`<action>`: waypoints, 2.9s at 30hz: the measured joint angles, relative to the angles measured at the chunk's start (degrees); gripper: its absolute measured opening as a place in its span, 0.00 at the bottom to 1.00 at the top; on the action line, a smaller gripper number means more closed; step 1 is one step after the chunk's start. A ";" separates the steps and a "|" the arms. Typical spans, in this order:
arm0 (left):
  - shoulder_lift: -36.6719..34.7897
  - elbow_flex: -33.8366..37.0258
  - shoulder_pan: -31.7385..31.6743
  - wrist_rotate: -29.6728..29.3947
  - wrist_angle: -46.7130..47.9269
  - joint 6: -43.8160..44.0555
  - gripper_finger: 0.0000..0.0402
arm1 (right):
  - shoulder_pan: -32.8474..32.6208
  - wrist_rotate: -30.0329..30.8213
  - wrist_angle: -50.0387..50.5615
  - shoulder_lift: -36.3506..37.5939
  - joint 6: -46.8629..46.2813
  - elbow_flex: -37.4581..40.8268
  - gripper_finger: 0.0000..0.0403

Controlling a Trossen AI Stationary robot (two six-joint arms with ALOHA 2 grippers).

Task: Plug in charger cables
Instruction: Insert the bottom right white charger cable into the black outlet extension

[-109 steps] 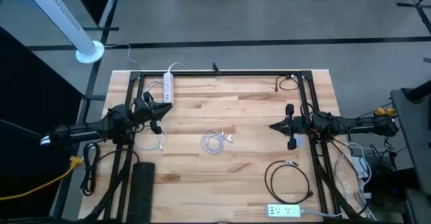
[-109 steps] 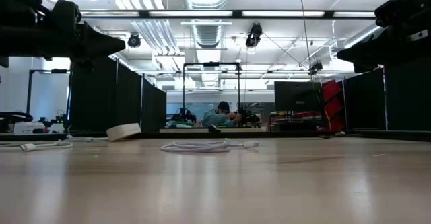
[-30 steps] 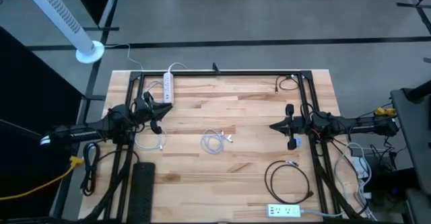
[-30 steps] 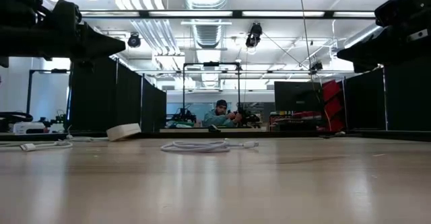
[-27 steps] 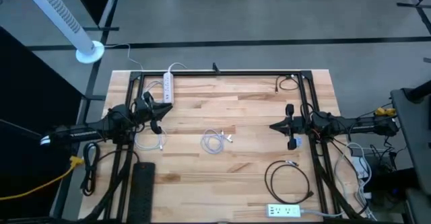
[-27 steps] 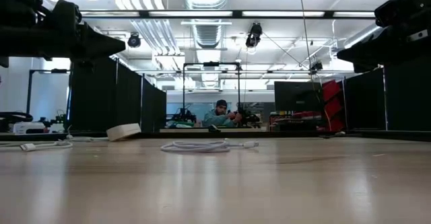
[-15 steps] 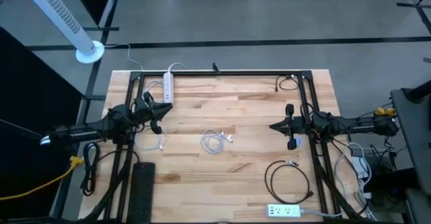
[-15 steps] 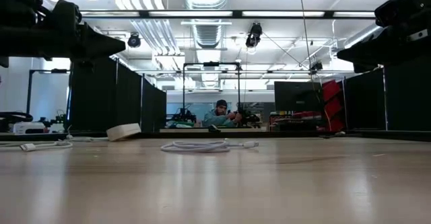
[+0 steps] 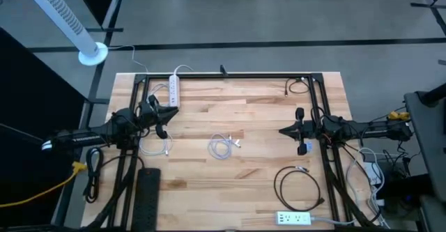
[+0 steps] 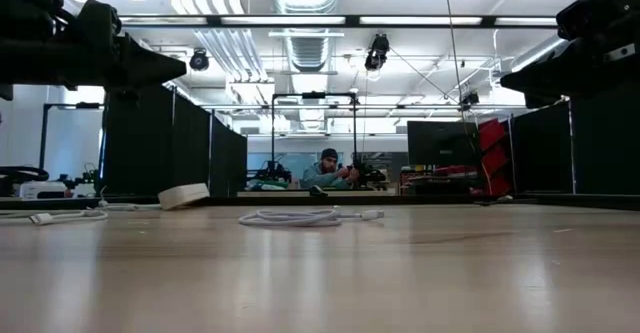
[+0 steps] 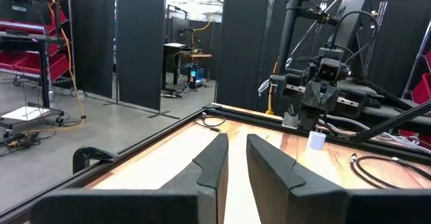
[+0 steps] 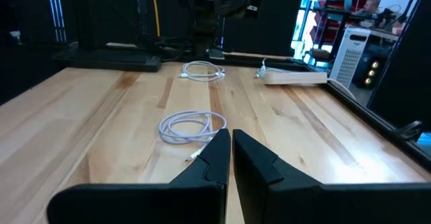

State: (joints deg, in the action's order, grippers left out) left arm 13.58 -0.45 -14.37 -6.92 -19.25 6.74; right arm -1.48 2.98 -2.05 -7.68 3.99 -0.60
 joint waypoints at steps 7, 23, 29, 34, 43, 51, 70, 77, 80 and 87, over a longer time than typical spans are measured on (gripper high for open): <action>0.00 -0.02 0.02 -0.01 0.00 0.00 0.11 | 0.00 1.02 -1.71 -0.30 -10.11 0.02 0.01; 0.92 0.00 0.63 28.15 -4.60 9.63 0.11 | 0.00 9.08 -42.90 -24.90 0.13 0.02 0.01; 1.33 0.00 5.28 36.55 -20.49 9.35 0.11 | -0.01 8.95 -54.02 -44.87 -1.74 -6.03 0.01; 1.70 0.00 8.02 36.12 -23.52 8.32 0.11 | -0.17 8.55 -50.54 -60.99 -11.11 -17.04 0.01; 7.67 0.00 12.61 28.21 -26.04 8.77 0.11 | -4.23 8.49 -45.27 -77.85 -8.48 -35.27 0.01; 14.72 0.00 12.50 9.36 -12.30 10.30 0.11 | -7.02 8.49 -24.17 -81.56 -1.79 -48.44 0.01; 27.69 0.00 12.54 8.89 -15.12 6.98 0.28 | -0.70 8.79 2.18 -94.54 -13.05 -57.07 0.03; 30.78 0.00 12.50 7.49 -18.69 5.81 0.37 | 2.69 5.56 2.28 -98.13 -29.53 -57.24 0.21; 32.20 0.00 12.50 7.37 -18.67 6.17 0.39 | 2.63 5.43 2.29 -98.22 -35.43 -57.25 0.30; 35.60 0.00 12.50 7.31 -19.42 6.57 0.42 | 2.23 2.57 5.02 -99.59 -44.66 -57.33 0.38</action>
State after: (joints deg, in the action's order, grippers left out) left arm 49.18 -0.45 -1.87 0.38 -38.66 13.31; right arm 0.75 5.55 2.97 -107.27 -40.67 -57.93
